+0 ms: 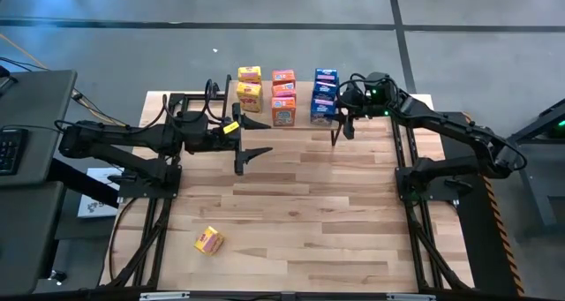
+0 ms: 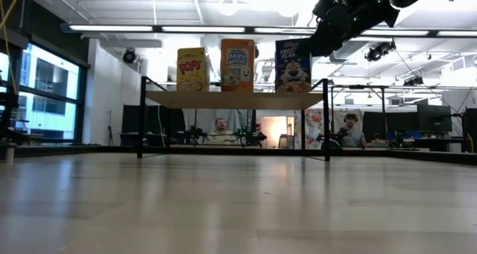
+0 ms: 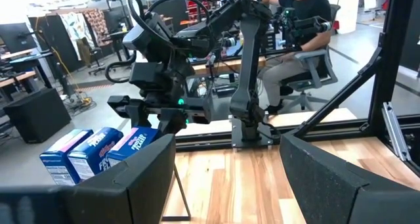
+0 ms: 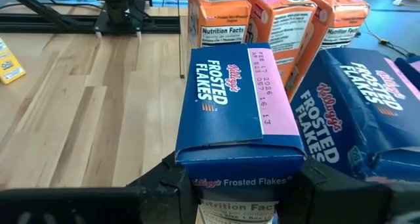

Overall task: Stack cereal on shelf
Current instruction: Put the blue cereal box on the shelf aligned with the other blue cereal boxes

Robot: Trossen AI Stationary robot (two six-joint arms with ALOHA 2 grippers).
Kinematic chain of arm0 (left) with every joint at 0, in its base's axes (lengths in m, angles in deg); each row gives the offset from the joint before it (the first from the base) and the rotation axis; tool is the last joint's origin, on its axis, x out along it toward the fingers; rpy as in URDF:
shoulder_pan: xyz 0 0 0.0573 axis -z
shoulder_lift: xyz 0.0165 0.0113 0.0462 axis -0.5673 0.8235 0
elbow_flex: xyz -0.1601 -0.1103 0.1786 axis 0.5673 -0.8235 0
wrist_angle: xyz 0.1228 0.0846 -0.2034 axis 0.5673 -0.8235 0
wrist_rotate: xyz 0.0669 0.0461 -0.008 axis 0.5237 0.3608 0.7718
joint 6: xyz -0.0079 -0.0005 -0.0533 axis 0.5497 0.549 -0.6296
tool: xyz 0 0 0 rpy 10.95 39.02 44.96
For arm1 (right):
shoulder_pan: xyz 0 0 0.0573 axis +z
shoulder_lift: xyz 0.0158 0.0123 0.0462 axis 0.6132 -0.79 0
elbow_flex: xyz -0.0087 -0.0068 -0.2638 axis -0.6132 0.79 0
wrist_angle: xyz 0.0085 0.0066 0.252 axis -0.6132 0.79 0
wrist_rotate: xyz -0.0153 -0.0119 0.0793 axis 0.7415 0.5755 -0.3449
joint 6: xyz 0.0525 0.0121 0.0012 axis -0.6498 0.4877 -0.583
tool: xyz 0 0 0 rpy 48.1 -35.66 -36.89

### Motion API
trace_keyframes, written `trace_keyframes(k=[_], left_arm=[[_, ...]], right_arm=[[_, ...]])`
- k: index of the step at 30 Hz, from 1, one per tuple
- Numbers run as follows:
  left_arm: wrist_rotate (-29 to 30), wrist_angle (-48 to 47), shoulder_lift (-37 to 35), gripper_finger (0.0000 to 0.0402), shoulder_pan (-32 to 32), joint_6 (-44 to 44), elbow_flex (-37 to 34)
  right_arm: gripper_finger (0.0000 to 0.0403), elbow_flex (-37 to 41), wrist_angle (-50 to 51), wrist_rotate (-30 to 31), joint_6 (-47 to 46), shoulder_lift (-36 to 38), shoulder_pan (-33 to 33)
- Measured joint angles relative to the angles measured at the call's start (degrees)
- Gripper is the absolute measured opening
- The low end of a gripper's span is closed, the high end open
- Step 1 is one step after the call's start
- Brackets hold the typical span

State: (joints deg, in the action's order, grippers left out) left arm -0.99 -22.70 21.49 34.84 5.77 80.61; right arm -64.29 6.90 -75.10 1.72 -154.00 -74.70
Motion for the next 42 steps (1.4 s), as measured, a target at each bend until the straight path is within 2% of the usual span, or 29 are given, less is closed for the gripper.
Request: trace_keyframes(k=[28, 42], left_arm=[[-0.02, 0.04, 0.0, 0.0266, 0.0, 0.0, 0.02], [-0.02, 0.04, 0.0, 0.0266, 0.0, 0.02, 0.02]], right_arm=[[0.0139, -0.07, -0.02, -0.03, -0.61, -0.39, 0.0], [0.021, -0.07, 0.48, 2.21, -2.31, -0.32, -0.26]])
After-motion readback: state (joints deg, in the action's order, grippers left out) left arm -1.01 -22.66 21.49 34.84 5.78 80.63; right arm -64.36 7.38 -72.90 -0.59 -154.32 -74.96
